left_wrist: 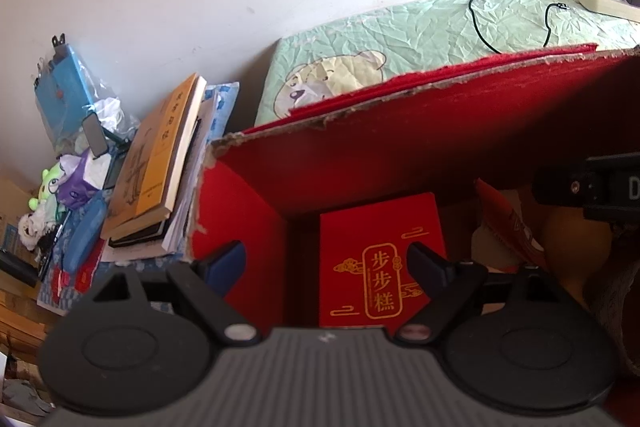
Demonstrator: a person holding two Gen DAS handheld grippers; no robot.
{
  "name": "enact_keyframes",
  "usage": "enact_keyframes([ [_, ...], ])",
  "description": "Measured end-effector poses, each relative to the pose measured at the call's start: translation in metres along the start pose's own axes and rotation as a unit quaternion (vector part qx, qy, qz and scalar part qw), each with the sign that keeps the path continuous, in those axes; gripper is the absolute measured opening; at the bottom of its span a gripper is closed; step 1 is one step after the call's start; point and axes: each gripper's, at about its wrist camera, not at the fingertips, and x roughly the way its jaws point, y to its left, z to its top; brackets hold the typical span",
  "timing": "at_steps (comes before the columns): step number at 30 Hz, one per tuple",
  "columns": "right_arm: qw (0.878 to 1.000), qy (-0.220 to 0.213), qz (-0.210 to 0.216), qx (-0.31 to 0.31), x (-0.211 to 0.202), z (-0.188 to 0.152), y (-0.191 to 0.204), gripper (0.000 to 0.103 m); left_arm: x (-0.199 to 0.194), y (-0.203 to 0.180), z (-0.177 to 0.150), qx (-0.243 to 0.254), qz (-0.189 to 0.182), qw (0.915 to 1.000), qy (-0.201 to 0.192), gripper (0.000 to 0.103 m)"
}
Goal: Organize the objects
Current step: 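Open the right gripper to release the printed box inside the red box, then raise the right gripper up and out of the red box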
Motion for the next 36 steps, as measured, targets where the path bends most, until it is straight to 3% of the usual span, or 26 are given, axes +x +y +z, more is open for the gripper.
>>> enact_keyframes([
  [8,1.0,0.009,-0.018,0.023,0.002,-0.001,-0.004,0.034,-0.003,-0.002,-0.002,0.008,-0.003,0.9999,-0.01,0.089],
  [17,0.999,-0.011,-0.037,0.025,-0.002,-0.003,-0.003,0.034,-0.005,-0.002,-0.002,0.01,-0.001,0.9997,-0.023,0.089],
  [31,1.0,0.003,-0.027,0.015,0.001,-0.001,-0.002,0.034,-0.006,-0.003,-0.002,0.012,0.003,0.9996,-0.023,0.089],
  [36,0.999,-0.003,-0.034,0.018,-0.003,-0.001,-0.003,0.033,-0.011,0.005,-0.001,-0.014,0.001,0.9997,-0.02,0.088],
])
